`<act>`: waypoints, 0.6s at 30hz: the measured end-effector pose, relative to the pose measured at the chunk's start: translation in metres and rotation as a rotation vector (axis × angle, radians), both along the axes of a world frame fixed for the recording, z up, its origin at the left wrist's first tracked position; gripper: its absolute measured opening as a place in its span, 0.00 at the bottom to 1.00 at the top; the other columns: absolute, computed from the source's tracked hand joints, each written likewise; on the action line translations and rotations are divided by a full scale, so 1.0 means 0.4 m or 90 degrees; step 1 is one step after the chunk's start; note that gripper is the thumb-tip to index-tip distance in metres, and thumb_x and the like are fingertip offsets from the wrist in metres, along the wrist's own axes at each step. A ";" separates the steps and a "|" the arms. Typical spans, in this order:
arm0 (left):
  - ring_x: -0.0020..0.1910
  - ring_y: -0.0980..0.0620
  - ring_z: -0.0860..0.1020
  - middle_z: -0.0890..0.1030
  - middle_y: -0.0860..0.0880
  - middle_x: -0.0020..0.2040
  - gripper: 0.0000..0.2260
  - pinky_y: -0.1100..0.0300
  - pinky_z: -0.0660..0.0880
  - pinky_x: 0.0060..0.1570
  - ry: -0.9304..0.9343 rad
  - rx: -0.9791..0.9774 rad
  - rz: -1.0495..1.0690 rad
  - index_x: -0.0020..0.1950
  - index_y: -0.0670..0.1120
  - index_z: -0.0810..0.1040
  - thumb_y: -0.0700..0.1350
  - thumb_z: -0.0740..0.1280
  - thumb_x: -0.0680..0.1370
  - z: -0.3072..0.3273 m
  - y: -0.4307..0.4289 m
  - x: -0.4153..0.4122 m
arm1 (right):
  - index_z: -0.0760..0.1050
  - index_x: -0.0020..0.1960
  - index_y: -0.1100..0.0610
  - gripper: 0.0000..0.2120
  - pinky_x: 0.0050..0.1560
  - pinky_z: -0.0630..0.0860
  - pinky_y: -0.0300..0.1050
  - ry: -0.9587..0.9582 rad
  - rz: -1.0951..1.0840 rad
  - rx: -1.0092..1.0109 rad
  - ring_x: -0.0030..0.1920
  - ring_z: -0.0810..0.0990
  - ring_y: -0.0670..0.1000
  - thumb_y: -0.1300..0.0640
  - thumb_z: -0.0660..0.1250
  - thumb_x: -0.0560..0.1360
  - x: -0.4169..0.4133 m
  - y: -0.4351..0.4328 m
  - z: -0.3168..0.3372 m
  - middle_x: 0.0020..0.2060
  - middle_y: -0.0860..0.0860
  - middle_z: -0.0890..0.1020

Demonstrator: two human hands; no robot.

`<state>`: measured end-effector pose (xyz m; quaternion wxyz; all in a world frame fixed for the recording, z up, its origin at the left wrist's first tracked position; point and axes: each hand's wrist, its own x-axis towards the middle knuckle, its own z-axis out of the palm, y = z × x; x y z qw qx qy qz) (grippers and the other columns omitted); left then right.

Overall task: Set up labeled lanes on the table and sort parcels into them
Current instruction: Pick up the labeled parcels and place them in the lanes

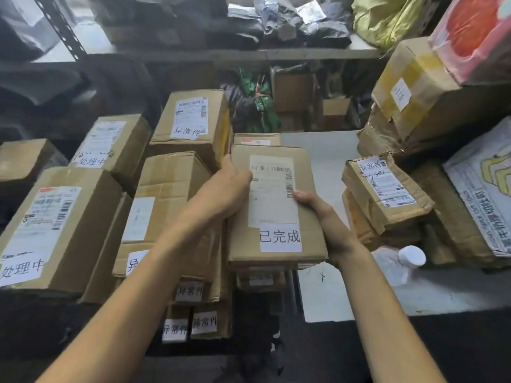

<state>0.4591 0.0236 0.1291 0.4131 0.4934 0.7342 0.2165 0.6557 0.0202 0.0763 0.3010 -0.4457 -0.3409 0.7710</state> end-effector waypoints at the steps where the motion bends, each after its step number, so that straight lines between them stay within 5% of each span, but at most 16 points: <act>1: 0.67 0.42 0.74 0.72 0.44 0.71 0.25 0.53 0.68 0.59 0.025 -0.018 -0.011 0.76 0.45 0.58 0.52 0.58 0.82 -0.004 -0.004 0.003 | 0.75 0.69 0.54 0.24 0.49 0.85 0.51 -0.011 0.007 0.005 0.54 0.86 0.57 0.45 0.68 0.77 0.001 0.000 -0.016 0.60 0.58 0.84; 6: 0.67 0.40 0.74 0.72 0.41 0.73 0.25 0.53 0.68 0.56 0.110 -0.045 -0.033 0.78 0.43 0.55 0.50 0.55 0.83 -0.041 -0.007 -0.018 | 0.77 0.64 0.50 0.21 0.51 0.84 0.51 -0.042 0.043 0.072 0.55 0.86 0.56 0.45 0.68 0.73 0.004 0.001 -0.043 0.58 0.55 0.86; 15: 0.65 0.39 0.74 0.74 0.40 0.70 0.23 0.53 0.66 0.52 0.184 -0.098 -0.077 0.75 0.42 0.59 0.52 0.54 0.83 -0.059 -0.029 -0.039 | 0.70 0.73 0.55 0.35 0.52 0.83 0.52 -0.042 0.084 -0.060 0.59 0.84 0.59 0.41 0.71 0.70 0.018 -0.018 -0.107 0.62 0.58 0.84; 18: 0.68 0.38 0.73 0.73 0.38 0.72 0.24 0.51 0.69 0.56 0.193 -0.105 -0.083 0.75 0.38 0.58 0.48 0.56 0.83 -0.091 -0.026 -0.042 | 0.71 0.73 0.53 0.34 0.61 0.81 0.57 -0.069 0.087 -0.041 0.61 0.84 0.57 0.40 0.71 0.71 -0.003 -0.022 -0.137 0.62 0.55 0.84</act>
